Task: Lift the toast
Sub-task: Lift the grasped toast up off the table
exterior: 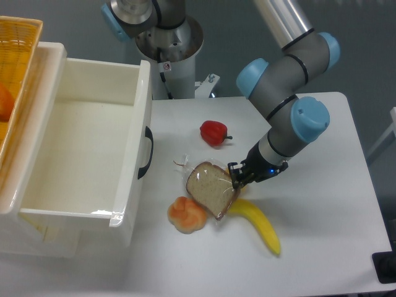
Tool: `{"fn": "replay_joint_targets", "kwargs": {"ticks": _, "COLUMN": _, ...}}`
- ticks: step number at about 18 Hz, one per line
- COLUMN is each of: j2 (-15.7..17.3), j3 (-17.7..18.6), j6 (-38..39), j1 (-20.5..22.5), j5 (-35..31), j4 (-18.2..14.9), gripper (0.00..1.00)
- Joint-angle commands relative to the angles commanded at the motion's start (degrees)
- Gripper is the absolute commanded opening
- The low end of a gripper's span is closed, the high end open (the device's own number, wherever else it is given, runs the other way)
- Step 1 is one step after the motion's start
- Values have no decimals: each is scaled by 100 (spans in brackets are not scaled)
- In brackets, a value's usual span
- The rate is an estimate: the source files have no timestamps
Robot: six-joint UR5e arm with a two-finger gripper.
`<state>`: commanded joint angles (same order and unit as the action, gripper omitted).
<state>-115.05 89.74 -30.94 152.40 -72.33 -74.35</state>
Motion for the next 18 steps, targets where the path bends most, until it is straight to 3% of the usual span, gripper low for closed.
{"fn": "replay_joint_targets", "kwargs": {"ticks": 5, "j2": 377, "j3": -325, "j6": -70, "j1": -61, "j5": -114, "j4": -843, "gripper": 0}}
{"fn": "replay_joint_targets", "kwargs": {"ticks": 11, "j2": 756, "j3": -440, "j6": -816, "j1": -509, "j5": -640, "j4": -985, "gripper": 0}}
{"fn": "replay_joint_targets", "kwargs": {"ticks": 18, "j2": 1151, "j3": -448, "j6": -1932, "j1": -536, "j5": -1317, "j4": -1398, "gripper": 0}}
